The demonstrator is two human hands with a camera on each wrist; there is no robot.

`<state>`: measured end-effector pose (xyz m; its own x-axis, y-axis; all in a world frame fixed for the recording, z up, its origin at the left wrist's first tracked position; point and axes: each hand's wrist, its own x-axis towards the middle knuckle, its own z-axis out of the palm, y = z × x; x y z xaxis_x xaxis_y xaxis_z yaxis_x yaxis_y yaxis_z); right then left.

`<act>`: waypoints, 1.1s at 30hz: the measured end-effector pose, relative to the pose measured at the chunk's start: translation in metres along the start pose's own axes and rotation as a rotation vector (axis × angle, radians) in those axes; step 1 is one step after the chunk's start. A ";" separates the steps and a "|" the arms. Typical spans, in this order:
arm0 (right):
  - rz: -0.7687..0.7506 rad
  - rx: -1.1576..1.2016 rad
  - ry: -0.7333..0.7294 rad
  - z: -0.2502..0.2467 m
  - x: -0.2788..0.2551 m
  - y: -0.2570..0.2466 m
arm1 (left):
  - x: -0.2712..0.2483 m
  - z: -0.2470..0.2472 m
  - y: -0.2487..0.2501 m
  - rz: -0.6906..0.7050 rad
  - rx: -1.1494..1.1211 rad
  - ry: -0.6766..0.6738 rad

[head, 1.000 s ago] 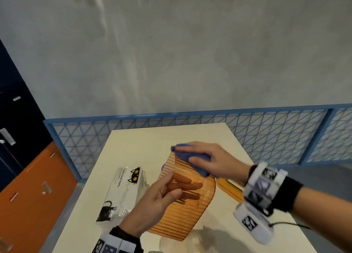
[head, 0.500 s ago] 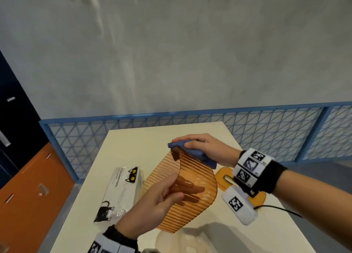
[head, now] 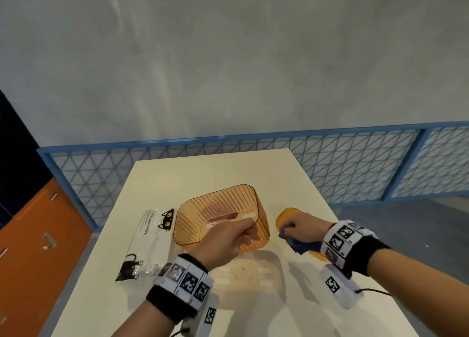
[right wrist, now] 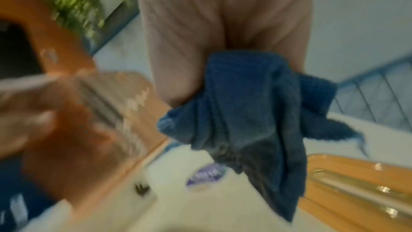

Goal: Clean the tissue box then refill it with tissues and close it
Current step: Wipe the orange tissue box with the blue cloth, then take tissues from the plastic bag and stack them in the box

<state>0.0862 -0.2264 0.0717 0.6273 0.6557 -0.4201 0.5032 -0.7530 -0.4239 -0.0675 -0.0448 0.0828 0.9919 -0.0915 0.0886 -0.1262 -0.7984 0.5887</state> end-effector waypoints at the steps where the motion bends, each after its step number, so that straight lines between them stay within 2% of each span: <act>1: 0.004 -0.124 0.032 0.014 0.005 0.007 | 0.011 0.009 -0.003 -0.019 0.063 -0.030; 4: 0.014 -0.339 0.096 0.056 0.011 0.017 | 0.035 0.042 -0.011 -0.108 0.207 -0.107; 7: -0.007 -0.371 0.125 0.086 0.014 0.027 | 0.046 0.067 -0.021 -0.196 0.229 -0.148; 11: -0.003 -0.334 0.069 0.113 0.015 0.043 | 0.051 0.089 -0.036 -0.223 0.245 -0.151; 15: -0.021 -0.364 -0.014 0.135 0.012 0.053 | 0.058 0.097 -0.043 -0.282 0.326 -0.237; 21: 0.039 -0.289 -0.066 0.142 0.016 0.059 | 0.066 0.103 -0.042 -0.327 0.316 -0.288; 27: 0.110 -0.272 -0.127 0.123 0.014 0.049 | 0.064 0.094 -0.042 -0.350 0.227 -0.302; 29: 0.120 -0.259 -0.098 0.103 0.012 0.039 | 0.056 0.081 -0.043 -0.325 0.154 -0.237; 31: 0.079 -0.264 0.019 0.076 0.009 0.022 | 0.040 0.061 -0.049 -0.280 0.127 -0.077; 33: -0.023 -0.299 0.152 0.051 0.005 -0.006 | 0.014 0.035 -0.061 -0.274 0.140 0.103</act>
<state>0.0558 -0.2160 0.0312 0.6839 0.6740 -0.2792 0.6562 -0.7356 -0.1682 -0.0457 -0.0185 0.0197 0.9808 0.1930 0.0271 0.1558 -0.8598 0.4863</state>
